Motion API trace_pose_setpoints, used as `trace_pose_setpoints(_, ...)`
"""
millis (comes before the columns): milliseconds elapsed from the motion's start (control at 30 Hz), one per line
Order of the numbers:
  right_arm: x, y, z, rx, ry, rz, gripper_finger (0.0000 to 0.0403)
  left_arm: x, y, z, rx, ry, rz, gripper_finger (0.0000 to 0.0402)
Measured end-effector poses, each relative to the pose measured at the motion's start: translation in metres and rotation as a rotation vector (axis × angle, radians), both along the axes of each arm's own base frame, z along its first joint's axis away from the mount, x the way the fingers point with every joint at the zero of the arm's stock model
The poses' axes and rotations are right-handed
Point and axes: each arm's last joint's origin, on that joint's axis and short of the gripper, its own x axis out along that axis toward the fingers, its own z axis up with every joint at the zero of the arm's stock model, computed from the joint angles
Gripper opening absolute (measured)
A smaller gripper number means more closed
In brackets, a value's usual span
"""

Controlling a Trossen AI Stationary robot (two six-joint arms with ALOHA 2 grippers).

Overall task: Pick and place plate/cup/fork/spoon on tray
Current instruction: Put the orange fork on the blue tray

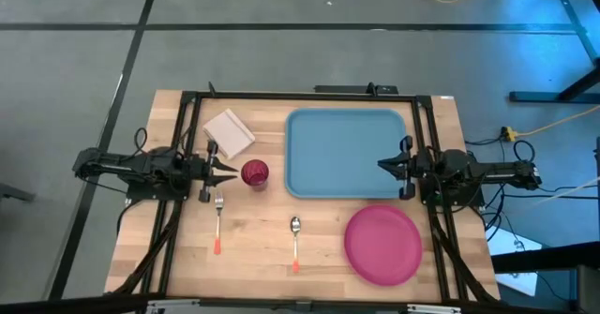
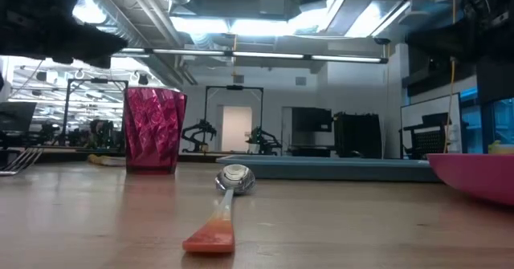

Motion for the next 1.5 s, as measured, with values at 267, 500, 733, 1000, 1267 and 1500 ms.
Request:
trace_pose_setpoints(267,-0.002,-0.001,0.01,-0.148,-0.088,-0.051,0.0033,-0.009,0.003,0.035,-0.101,-0.373,0.052,0.0069)
trace_pose_setpoints(500,-0.004,-0.001,0.018,-0.192,-0.166,-0.068,0.0033,-0.036,0.007,0.107,-0.461,-0.529,0.016,0.0064)
trace_pose_setpoints(733,-0.004,-0.001,0.018,-0.174,-0.17,-0.064,0.0033,-0.014,0.01,0.157,-0.553,-0.007,0.279,0.005)
trace_pose_setpoints(1000,-0.004,-0.001,0.018,-0.22,-0.162,-0.075,0.0033,0.023,-0.004,0.157,-0.906,0.723,0.231,0.0048)
trace_pose_setpoints(1267,-0.004,-0.001,0.017,-0.159,-0.163,-0.06,0.0033,0.039,-0.02,0.129,-1.293,1.2,0.372,0.0048)
trace_pose_setpoints(1500,-0.004,-0.001,0.017,-0.039,-0.174,-0.034,0.0033,0.041,-0.048,0.128,-1.333,1.333,0.274,0.0048)
